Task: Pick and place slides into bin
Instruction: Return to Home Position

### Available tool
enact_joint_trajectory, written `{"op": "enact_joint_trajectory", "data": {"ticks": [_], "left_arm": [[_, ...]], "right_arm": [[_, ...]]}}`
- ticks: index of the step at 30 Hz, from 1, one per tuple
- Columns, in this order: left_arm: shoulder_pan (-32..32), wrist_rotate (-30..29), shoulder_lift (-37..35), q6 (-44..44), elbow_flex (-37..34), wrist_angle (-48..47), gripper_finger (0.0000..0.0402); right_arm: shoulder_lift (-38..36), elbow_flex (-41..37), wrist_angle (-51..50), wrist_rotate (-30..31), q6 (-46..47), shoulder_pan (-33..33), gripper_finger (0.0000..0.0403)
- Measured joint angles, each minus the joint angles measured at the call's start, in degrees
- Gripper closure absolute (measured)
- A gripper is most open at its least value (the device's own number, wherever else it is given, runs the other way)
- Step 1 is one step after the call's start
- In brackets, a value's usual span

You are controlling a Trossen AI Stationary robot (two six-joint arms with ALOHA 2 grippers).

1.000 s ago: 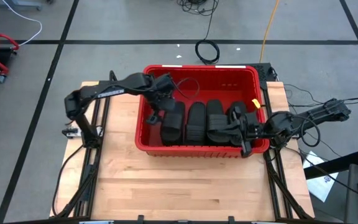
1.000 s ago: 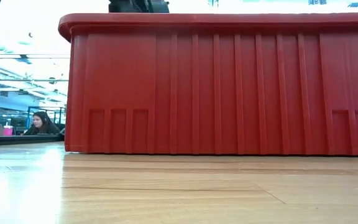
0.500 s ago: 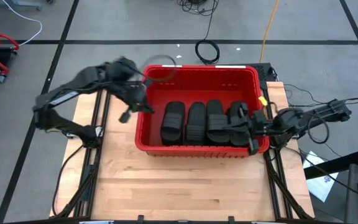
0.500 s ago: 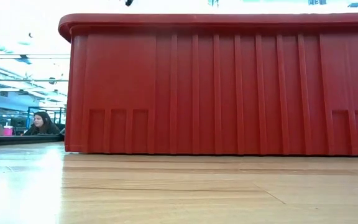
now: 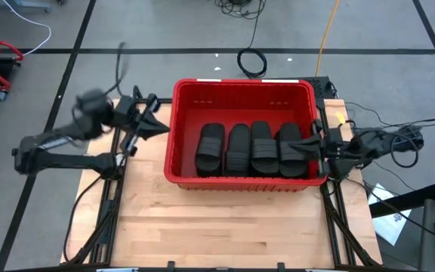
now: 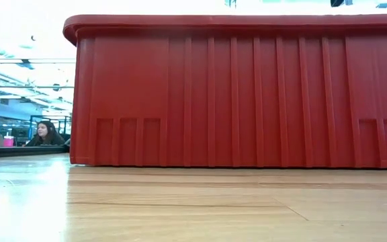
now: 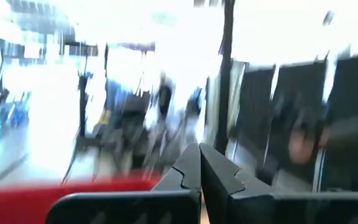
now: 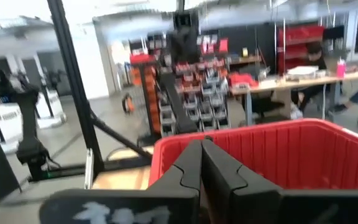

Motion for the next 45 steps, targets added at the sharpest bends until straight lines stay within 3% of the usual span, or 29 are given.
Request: {"op": "enact_joint_trajectory", "data": {"ticks": [2, 4, 6, 8, 11, 15, 21, 27, 31, 40, 45], "left_arm": [[-3.00, -4.28, -1.25, -6.64, -10.26, 19.61, 0.0401], [-5.29, -10.26, -1.35, -8.62, -18.23, 32.82, 0.0401], [-6.32, -14.04, -1.34, -8.91, -22.79, 40.42, 0.0401], [-6.62, -14.68, -1.90, -9.19, -24.67, 41.38, 0.0401], [-5.74, -14.95, -4.15, -7.35, -25.31, 37.71, 0.0401], [-3.52, -17.86, -12.42, -3.52, -22.92, 29.63, 0.0402], [-4.21, -26.89, -26.96, 4.30, -14.40, -9.40, 0.0402], [-5.44, -31.64, -31.05, 7.44, -9.16, -26.48, 0.0402], [-5.42, -32.31, -31.32, 8.09, -10.96, -31.21, 0.0402], [-5.42, -30.92, -31.54, 7.78, -15.43, -31.15, 0.0402], [-5.40, -29.58, -32.49, 4.01, -20.97, -23.00, 0.0402]], "right_arm": [[-2.44, -4.00, 4.04, 0.22, 0.08, 0.01, 0.0403], [-4.16, -9.36, 11.37, 1.37, 0.15, 0.00, 0.0403], [-5.61, -14.15, 19.14, 1.70, -0.65, 0.00, 0.0403], [-6.92, -17.41, 24.24, 1.81, -1.49, 0.00, 0.0403], [-9.13, -19.45, 23.45, 4.76, -0.91, 0.02, 0.0403], [-12.44, -19.98, 19.09, 7.81, 0.33, 0.00, 0.0403], [-14.91, -18.49, 17.91, 7.95, -3.13, 0.02, 0.0403], [-15.59, -14.76, 7.45, 8.17, -5.69, 0.02, 0.0403], [-17.41, -14.28, 2.10, 9.24, -3.85, 0.00, 0.0403], [-21.33, -14.19, 3.49, 9.27, -6.89, -0.02, 0.0403], [-22.07, -14.19, 3.79, 9.27, -6.99, -0.02, 0.0403]]}}
